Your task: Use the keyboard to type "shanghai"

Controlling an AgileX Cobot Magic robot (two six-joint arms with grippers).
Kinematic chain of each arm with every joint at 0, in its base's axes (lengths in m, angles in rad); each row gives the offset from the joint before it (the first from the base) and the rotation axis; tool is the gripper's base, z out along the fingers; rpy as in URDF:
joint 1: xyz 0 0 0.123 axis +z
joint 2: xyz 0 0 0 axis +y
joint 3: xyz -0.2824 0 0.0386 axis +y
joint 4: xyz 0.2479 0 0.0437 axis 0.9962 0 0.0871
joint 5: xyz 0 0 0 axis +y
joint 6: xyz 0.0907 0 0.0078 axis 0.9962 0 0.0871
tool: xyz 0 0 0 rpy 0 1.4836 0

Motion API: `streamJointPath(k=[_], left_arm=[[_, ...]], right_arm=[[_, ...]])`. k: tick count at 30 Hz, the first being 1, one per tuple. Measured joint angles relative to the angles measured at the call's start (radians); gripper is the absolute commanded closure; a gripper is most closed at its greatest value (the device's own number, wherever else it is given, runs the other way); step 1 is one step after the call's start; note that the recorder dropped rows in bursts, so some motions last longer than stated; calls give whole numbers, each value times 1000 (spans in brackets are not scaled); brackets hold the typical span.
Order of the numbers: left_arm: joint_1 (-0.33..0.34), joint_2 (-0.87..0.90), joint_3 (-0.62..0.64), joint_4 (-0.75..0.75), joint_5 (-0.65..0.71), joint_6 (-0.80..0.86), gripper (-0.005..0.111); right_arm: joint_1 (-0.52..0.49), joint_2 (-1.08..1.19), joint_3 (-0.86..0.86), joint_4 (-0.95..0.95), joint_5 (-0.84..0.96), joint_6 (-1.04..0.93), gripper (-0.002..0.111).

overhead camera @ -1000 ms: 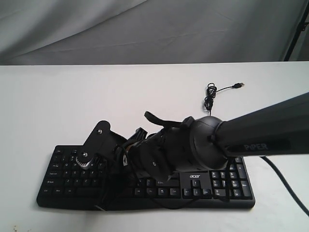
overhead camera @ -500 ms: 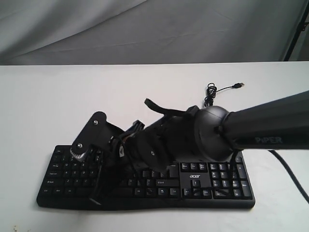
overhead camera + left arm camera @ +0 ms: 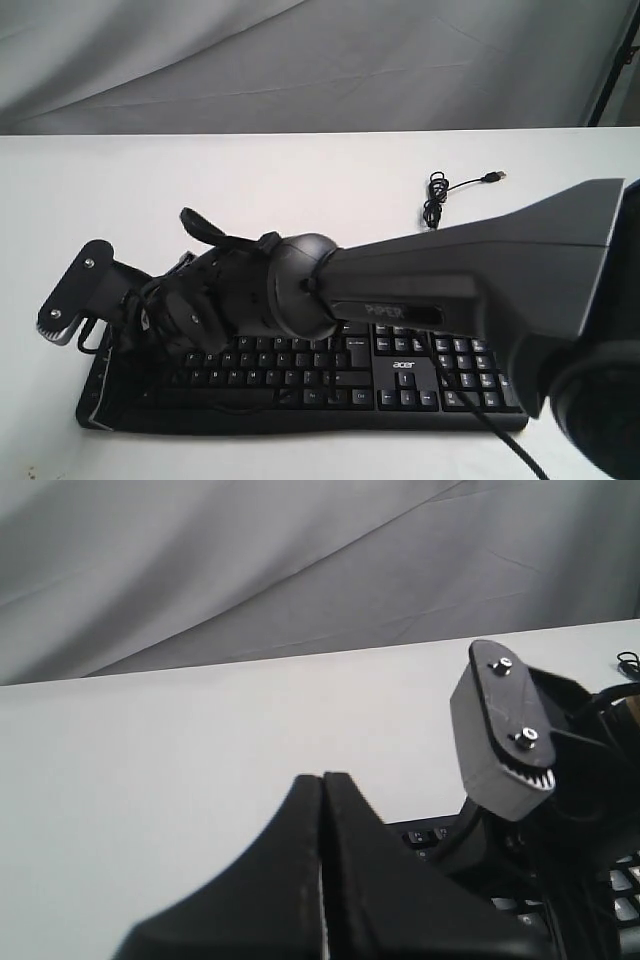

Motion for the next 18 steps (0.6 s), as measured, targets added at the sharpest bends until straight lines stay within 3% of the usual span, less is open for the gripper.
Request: streamJointPath(k=[18], left_arm=[[0,0,0,0,0,0,107]], right_arm=[[0,44,-14,0,-16,-3,108]])
